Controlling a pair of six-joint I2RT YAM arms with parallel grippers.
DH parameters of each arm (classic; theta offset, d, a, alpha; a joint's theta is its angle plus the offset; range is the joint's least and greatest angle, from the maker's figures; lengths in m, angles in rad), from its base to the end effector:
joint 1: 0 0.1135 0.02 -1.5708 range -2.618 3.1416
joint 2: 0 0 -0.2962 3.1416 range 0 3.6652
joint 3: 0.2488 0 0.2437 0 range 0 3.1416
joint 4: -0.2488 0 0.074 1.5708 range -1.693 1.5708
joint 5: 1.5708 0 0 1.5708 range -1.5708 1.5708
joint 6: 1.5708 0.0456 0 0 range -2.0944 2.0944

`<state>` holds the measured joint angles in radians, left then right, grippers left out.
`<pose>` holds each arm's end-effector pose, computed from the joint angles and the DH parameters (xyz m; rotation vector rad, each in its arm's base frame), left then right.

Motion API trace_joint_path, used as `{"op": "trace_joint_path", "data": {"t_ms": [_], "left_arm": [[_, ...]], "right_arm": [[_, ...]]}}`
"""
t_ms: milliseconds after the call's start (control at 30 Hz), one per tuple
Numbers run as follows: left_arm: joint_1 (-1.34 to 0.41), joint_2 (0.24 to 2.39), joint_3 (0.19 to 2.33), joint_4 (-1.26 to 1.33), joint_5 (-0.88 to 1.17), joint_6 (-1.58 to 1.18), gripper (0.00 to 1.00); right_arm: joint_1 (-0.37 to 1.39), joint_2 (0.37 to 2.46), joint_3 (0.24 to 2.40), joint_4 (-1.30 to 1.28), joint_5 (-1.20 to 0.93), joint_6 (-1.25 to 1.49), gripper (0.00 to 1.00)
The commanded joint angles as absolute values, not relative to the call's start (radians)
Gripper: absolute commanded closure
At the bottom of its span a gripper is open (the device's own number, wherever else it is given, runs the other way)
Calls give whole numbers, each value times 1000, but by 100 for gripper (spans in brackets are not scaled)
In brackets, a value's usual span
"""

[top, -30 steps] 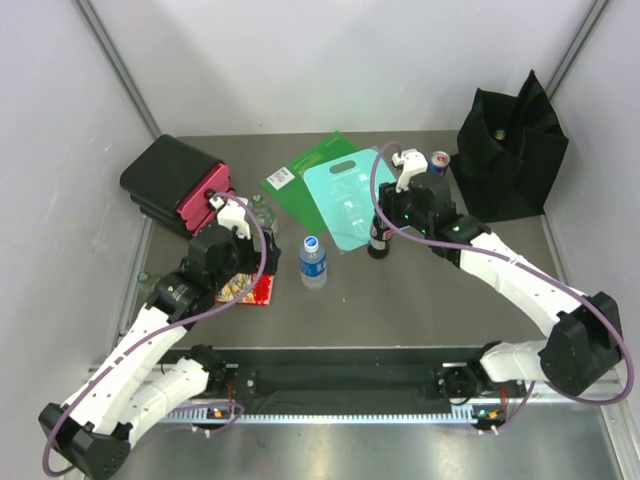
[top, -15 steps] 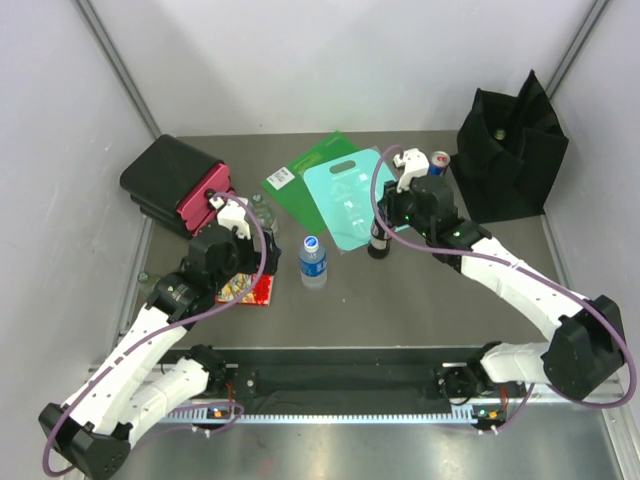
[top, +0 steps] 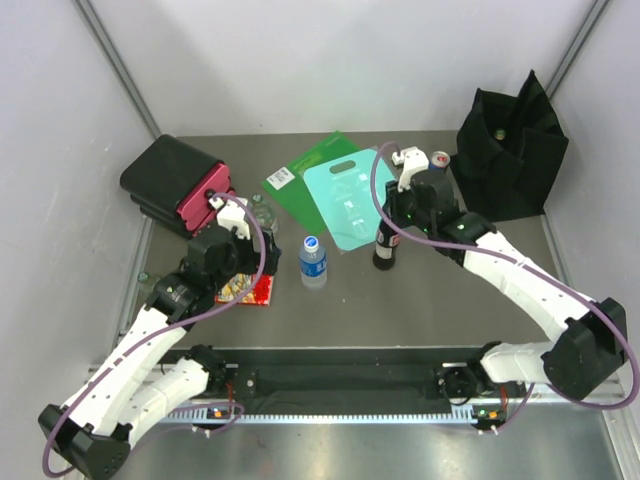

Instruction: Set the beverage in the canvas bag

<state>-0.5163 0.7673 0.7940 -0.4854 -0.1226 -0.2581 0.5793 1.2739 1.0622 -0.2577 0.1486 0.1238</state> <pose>0.1317 -0.0683 0.3326 0.1858 2.0366 -0.3634 0.2406 0.1493 0.3519 -0.3706 2.0131 0.2895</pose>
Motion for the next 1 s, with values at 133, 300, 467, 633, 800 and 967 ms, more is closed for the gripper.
{"op": "trace_joint_path", "data": {"t_ms": [133,300,467,633,800,967], "left_arm": [[-519,746,796,-440,-120,-247,2],[-520,747,796,-442,-113,-245,2],[-518,746,798,-440,-110,-247,2],[-520,733,796,-442,-106,-247,2],[-518,721,798,-442,-110,-244,2],[-518,723,796,-440,-97,-244,2]], "right_arm": [[580,1239,1336,-402,186,115,100],[561,1256,1483,-512,186,92,100],[520,1273,1636,-604,183,52,100],[396,1299,1759,-615,131,35,100],[281,1379,1977,-637,58,12,100],[195,1514,2213,-638,38,8,100]]}}
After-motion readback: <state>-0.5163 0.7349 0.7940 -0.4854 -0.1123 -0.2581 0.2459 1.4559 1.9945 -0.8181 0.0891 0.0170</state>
